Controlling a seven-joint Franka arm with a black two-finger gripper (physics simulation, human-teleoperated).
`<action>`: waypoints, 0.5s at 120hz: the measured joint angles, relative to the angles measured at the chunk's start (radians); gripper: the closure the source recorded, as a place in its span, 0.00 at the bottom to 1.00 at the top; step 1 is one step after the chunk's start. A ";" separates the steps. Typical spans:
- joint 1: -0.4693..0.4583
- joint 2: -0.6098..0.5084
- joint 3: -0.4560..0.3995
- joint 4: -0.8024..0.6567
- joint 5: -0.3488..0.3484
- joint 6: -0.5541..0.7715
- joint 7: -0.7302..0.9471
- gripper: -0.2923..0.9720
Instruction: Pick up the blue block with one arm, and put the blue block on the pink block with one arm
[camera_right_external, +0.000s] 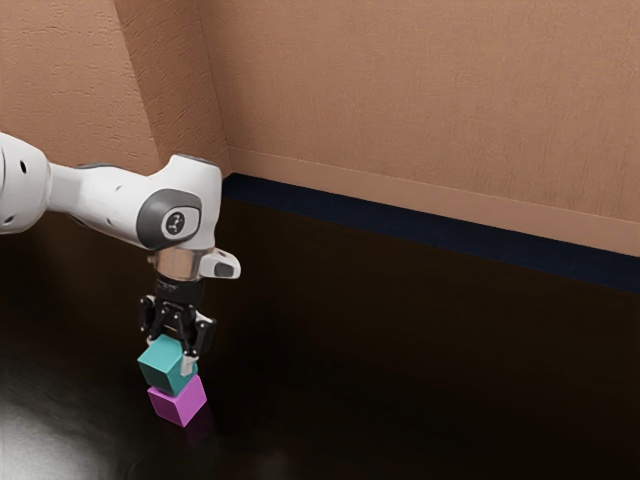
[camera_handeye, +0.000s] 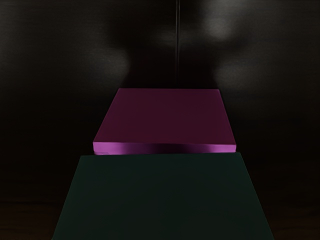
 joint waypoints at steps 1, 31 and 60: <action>0.000 0.000 0.000 0.000 0.000 0.000 -0.001 0.48; 0.000 0.004 0.000 -0.001 -0.004 -0.002 -0.015 0.48; 0.000 0.012 0.000 -0.011 -0.007 0.003 -0.023 0.47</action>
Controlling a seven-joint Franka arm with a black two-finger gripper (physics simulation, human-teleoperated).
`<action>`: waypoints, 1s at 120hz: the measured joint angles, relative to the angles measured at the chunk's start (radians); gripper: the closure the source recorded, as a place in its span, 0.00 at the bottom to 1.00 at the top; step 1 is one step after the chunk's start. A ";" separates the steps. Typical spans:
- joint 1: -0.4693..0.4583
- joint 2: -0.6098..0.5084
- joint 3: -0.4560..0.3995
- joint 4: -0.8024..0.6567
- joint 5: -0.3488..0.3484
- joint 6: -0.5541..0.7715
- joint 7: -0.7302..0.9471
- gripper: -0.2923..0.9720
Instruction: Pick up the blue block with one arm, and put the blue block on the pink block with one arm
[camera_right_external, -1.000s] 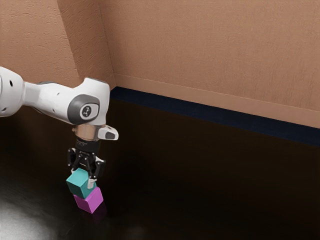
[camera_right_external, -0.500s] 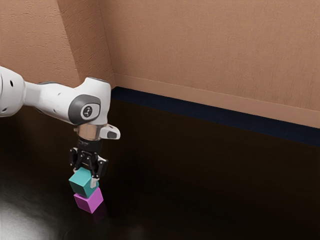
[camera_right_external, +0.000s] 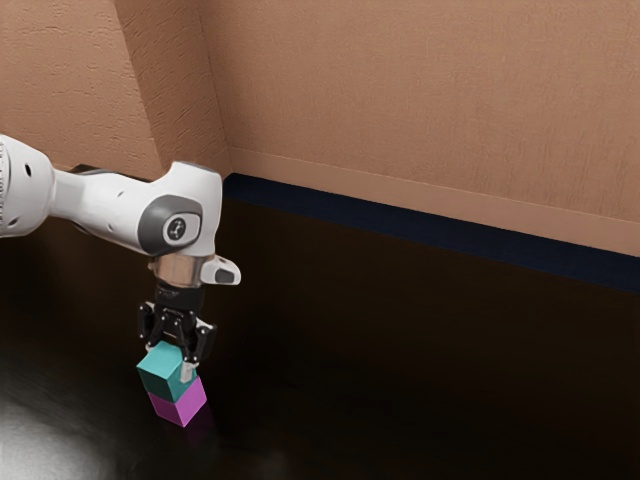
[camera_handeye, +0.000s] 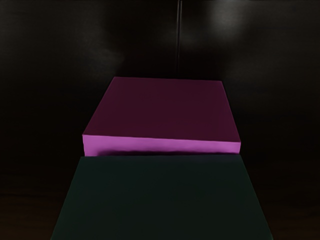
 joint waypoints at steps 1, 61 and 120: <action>0.000 0.000 0.000 0.000 0.000 0.000 0.000 0.47; 0.000 0.003 0.000 0.006 -0.001 0.004 -0.006 0.27; 0.000 -0.201 0.011 0.049 0.025 0.007 0.003 0.24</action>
